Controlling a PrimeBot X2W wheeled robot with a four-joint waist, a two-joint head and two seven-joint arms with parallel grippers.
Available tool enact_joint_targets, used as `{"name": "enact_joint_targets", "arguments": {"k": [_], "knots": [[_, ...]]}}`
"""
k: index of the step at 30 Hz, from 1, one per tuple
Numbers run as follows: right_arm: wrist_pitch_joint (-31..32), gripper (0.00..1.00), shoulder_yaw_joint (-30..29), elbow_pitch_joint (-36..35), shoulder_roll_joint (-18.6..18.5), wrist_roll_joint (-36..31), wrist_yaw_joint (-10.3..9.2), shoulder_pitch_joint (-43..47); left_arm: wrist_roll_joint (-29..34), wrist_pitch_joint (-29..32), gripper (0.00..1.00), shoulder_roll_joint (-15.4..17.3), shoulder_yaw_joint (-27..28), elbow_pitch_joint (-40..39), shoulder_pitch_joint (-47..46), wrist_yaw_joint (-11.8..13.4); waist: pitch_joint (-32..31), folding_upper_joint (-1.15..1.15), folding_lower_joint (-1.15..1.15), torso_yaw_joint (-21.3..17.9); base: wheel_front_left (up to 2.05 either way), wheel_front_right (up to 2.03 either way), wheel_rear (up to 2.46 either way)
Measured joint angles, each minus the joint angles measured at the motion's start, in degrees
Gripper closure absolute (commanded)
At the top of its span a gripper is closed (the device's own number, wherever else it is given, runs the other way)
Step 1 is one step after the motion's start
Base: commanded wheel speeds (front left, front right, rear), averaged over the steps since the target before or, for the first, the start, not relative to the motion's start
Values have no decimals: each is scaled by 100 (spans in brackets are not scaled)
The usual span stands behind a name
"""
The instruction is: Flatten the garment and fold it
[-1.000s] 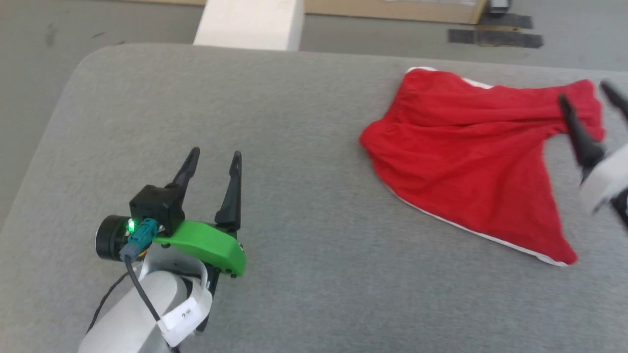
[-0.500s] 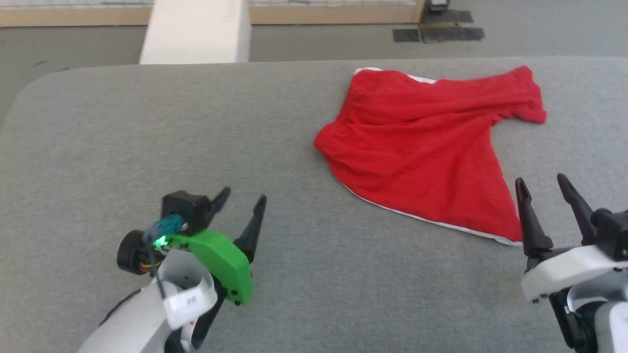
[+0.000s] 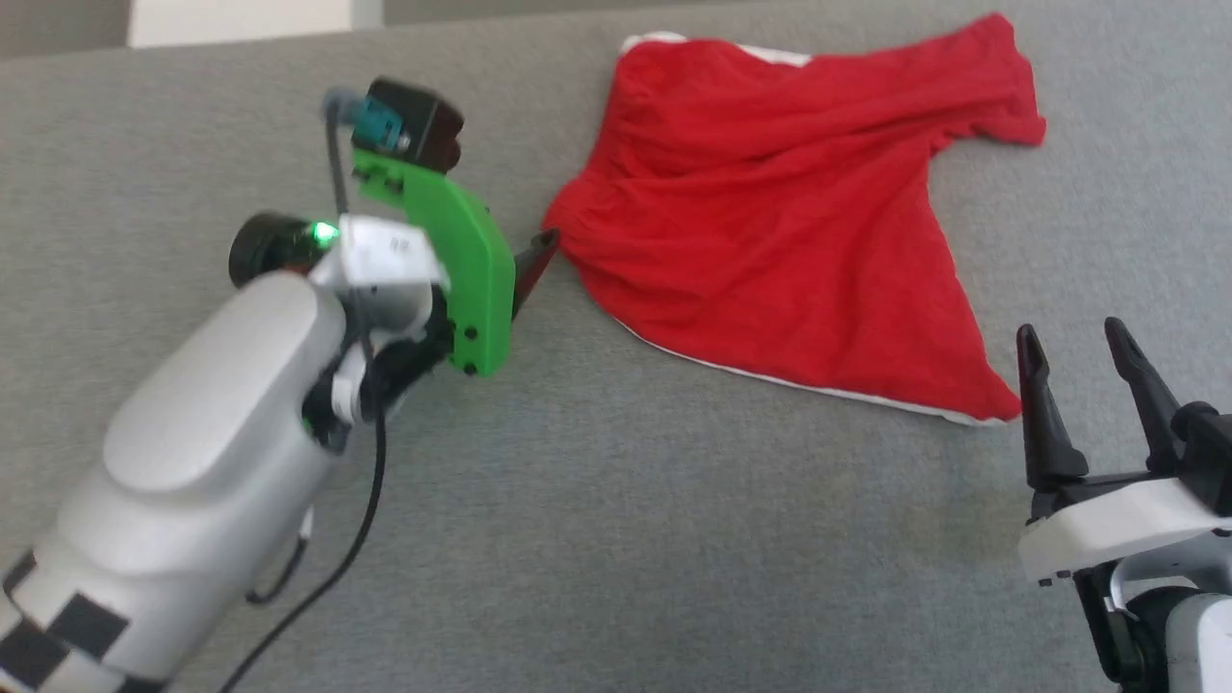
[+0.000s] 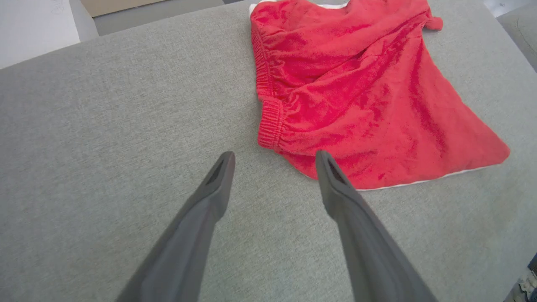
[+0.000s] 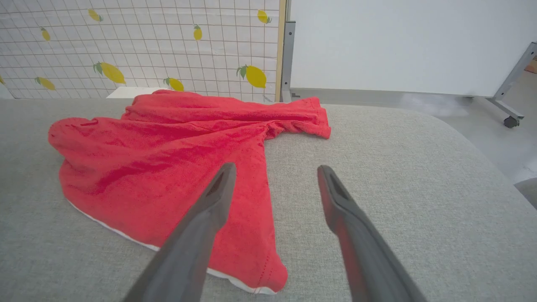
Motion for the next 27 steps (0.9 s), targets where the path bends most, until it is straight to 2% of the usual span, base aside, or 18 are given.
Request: {"name": "enact_joint_targets", "arguments": {"k": [3, 6, 16, 20, 21, 22, 23, 27], "knots": [[-57, 0, 36, 9, 55, -2, 0, -18, 10, 311, 0, 12, -113, 434, -350, -215, 201, 0, 0, -142, 0, 0, 0], [-119, 0, 25, 22, 94, -2, 0, -36, 64, 452, 0, 40, -198, 797, -570, -321, 370, 0, 0, -301, 0, 0, 0], [-244, 0, -34, 147, 131, -43, 0, -53, 169, 452, 0, -110, -314, 1298, -871, -488, 824, 0, 1, -612, 0, 0, 0], [-265, 0, -4, 182, 133, -40, 0, -126, 286, 700, 0, -122, -454, 1407, -1041, -520, 933, 0, 1, -645, 0, 0, 0], [-265, 0, 10, 189, 134, -40, 0, -147, 287, 769, 40, -124, -470, 1415, -1068, -515, 944, 0, 1, -649, 0, 0, 0], [-267, 0, 29, 194, 136, -40, 0, -158, 286, 827, 91, -124, -470, 1435, -1092, -469, 945, 0, 1, -651, 0, 0, 0], [-271, 0, 37, 207, 136, -40, 0, -159, 285, 856, 100, -125, -472, 1435, -1095, -452, 935, 0, 1, -650, 0, 0, 0], [-261, 0, 57, 242, 136, -42, 0, -158, 288, 693, 100, -129, -472, 1376, -979, -292, 820, 0, 1, -616, 0, 0, 0]]}}
